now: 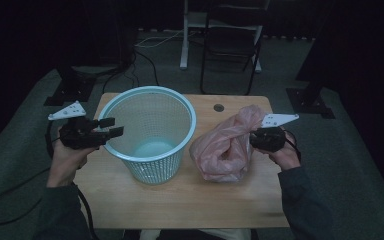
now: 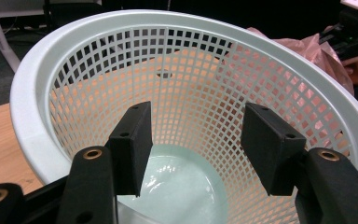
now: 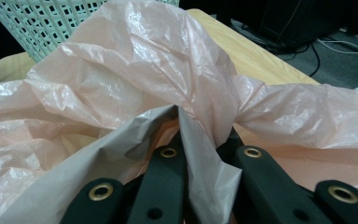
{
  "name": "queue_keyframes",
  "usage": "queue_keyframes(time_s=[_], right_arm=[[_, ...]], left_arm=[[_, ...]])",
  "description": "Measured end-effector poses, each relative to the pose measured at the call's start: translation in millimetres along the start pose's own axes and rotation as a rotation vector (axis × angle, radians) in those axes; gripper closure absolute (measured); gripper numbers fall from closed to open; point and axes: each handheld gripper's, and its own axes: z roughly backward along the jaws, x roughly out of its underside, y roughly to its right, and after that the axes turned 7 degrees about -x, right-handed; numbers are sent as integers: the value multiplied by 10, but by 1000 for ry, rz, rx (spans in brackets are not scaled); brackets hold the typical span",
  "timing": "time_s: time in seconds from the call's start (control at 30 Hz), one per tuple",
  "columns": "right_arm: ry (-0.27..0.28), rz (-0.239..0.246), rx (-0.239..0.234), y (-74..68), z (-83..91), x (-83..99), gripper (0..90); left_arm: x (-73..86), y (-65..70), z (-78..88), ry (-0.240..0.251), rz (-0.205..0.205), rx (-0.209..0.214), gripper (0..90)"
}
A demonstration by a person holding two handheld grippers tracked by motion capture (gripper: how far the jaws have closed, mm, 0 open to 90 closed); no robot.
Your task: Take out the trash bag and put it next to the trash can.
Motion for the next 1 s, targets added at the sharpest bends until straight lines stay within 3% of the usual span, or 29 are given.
queue_keyframes(time_s=[0.27, 0.5, 0.8, 1.0], right_arm=[[-23, -22, -10, 36, -89, 61, 856], [-57, -11, -17, 17, -113, 71, 807], [-121, 11, 15, -55, 86, 49, 539], [-145, 10, 71, -77, 260, 69, 445]], left_arm=[[2, 5, -11, -2, -2, 3, 435], [7, -3, 1, 1, 1, 2, 435], [8, -2, 9, 2, 1, 1, 435], [6, 3, 3, 1, 0, 1, 435]])
